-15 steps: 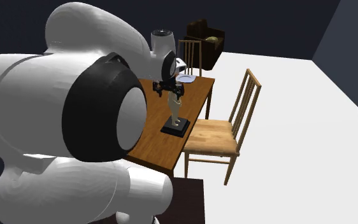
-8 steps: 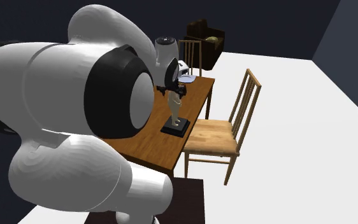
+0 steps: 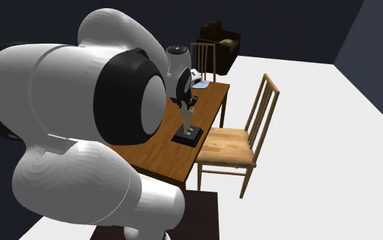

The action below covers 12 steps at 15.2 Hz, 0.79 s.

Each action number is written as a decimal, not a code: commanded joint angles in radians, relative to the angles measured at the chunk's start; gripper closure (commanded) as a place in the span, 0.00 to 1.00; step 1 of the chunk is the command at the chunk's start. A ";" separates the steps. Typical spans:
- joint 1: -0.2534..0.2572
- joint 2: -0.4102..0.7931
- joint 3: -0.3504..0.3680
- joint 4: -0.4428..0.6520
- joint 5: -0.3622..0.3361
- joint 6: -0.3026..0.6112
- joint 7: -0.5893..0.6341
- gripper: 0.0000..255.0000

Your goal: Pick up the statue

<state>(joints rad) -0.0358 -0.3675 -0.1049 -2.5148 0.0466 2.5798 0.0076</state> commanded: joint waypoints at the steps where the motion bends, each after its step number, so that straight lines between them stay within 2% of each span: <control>1: 0.000 0.000 0.000 -0.001 0.000 0.000 0.000 1.00; 6: 0.000 0.004 0.000 0.003 0.000 -0.001 0.000 1.00; 12: -0.005 -0.030 0.005 0.058 -0.008 -0.090 0.011 1.00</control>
<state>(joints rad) -0.0395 -0.3904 -0.1010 -2.4665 0.0400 2.5053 0.0159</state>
